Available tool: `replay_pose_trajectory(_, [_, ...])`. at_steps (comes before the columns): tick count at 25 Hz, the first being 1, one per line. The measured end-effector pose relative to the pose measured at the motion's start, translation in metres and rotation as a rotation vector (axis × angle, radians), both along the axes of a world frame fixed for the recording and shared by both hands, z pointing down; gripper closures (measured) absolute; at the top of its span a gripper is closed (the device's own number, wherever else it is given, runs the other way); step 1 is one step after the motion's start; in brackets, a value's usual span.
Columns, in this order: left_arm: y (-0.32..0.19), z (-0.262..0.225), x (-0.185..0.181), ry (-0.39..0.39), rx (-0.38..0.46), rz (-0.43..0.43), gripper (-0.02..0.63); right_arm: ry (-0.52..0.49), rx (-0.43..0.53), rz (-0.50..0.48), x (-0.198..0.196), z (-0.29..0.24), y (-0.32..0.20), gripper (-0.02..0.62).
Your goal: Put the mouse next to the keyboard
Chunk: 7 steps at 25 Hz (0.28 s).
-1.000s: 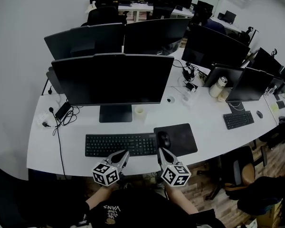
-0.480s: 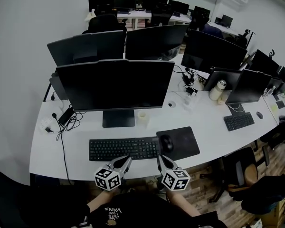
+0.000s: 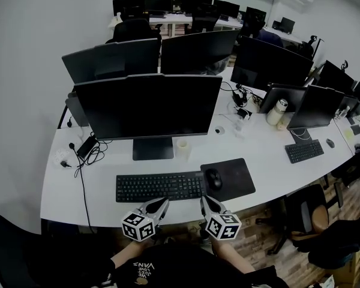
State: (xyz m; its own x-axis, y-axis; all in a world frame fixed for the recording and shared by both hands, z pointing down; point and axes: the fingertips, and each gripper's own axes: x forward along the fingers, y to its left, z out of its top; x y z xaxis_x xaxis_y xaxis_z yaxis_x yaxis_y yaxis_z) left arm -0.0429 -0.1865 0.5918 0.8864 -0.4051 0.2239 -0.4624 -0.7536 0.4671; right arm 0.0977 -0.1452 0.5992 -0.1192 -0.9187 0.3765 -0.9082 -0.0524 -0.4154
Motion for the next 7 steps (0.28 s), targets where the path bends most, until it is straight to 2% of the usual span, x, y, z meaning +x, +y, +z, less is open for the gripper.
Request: replay_pose_trajectory(7, [-0.0070,0.0011,-0.0036,-0.005,0.006,-0.018,0.604,-0.004,0.004,0.012,0.0029,0.0048,-0.0054,0.591])
